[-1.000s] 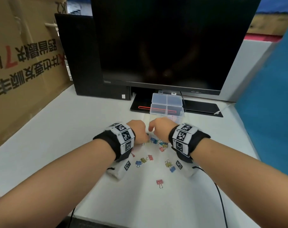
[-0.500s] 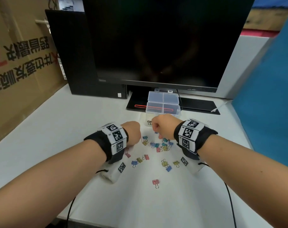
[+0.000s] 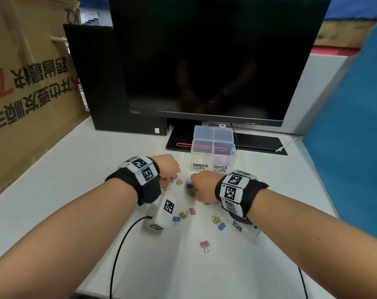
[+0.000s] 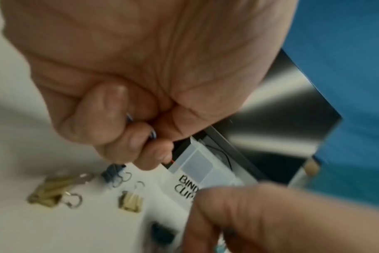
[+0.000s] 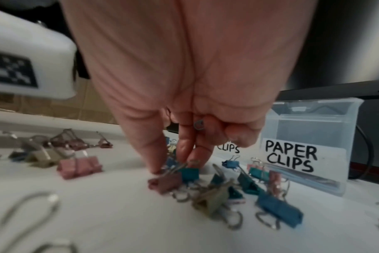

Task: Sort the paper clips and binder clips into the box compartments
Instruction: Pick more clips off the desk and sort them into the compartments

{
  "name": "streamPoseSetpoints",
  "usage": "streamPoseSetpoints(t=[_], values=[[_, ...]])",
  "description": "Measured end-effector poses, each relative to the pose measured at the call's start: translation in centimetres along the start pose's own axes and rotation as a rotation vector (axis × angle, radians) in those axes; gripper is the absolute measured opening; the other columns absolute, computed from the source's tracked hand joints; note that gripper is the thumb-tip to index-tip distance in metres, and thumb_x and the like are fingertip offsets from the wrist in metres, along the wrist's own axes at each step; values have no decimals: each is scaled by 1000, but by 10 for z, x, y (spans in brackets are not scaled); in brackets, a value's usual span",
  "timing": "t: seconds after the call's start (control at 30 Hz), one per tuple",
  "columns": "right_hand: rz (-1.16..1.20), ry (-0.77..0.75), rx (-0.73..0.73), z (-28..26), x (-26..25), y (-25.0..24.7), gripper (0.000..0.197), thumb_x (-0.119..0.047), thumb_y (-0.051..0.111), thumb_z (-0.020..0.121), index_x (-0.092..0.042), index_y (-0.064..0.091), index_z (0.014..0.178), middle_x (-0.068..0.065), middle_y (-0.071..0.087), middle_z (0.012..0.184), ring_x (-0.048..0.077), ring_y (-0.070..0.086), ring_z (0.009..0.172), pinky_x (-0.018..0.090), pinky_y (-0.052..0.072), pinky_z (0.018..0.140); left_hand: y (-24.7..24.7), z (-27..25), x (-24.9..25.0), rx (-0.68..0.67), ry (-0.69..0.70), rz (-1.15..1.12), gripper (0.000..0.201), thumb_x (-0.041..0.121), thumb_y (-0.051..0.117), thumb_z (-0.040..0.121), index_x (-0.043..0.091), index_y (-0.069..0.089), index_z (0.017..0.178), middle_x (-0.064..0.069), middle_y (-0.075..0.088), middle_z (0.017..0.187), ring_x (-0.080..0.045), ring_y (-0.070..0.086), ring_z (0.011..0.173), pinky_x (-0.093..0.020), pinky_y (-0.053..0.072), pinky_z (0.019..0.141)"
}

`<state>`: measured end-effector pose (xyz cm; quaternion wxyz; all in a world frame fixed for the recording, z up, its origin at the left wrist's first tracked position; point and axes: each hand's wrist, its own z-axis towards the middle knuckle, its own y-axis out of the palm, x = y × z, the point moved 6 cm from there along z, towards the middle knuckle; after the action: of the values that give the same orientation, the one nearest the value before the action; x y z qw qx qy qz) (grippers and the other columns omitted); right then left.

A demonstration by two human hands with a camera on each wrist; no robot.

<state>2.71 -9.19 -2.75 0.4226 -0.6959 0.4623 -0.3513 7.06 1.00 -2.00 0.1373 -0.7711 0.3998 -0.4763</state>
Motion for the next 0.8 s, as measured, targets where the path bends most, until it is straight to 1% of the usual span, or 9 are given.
streamPoseSetpoints(t=[0.07,0.13,0.17,0.23,0.33,0.47,0.53,0.63,0.8], values=[[-10,14,-21,1,0,3,18,-11,54,91,0,59,104,12,64,98,25,58,85,25,39,54,6,-3,13,62,104,362,22,12,41,98,14,55,80,1,47,72,-10,44,60,-18,39,51],[4,23,-33,1,1,5,13,-10,55,90,-2,63,96,12,71,105,24,60,84,25,46,60,15,-9,22,96,150,541,28,12,37,100,4,62,110,-9,58,92,-21,56,84,-26,45,73],[6,28,-40,1,2,6,17,-11,57,89,-1,66,99,13,72,107,23,59,81,26,50,67,21,-9,25,99,156,618,34,13,35,101,-1,58,122,-13,59,104,-24,57,99,-28,45,86],[5,37,-58,0,4,9,25,-14,59,89,0,67,109,13,72,109,22,56,80,28,51,78,32,-7,28,101,155,754,35,14,39,100,-1,55,127,-12,58,97,-23,56,103,-29,44,97],[40,46,-35,-4,9,12,27,-15,59,88,-1,66,110,12,72,105,22,56,79,28,51,79,42,-3,35,105,158,859,30,14,50,95,1,60,120,-9,56,94,-25,63,102,-30,48,95],[87,57,20,-12,17,14,26,-18,59,89,-3,64,109,7,61,89,23,54,80,26,45,71,47,1,42,127,138,911,31,17,55,93,4,61,121,-9,66,119,-23,63,111,-29,48,96],[63,56,10,-14,19,14,27,-18,57,89,-2,64,109,8,56,88,23,52,80,27,44,71,48,1,43,105,123,934,30,19,56,93,4,61,119,-8,66,100,-22,63,103,-29,47,96],[74,47,5,-15,23,11,28,-16,56,88,-1,64,110,15,66,100,22,52,80,27,44,70,46,5,45,77,164,944,15,21,60,90,6,60,86,-3,49,71,-20,56,88,-25,48,84],[142,-40,94,-16,17,5,28,-21,59,87,-5,65,108,12,69,106,23,59,85,28,47,71,36,8,43,97,284,789,26,9,64,85,11,69,111,-5,61,108,-15,52,87,-22,43,64]])
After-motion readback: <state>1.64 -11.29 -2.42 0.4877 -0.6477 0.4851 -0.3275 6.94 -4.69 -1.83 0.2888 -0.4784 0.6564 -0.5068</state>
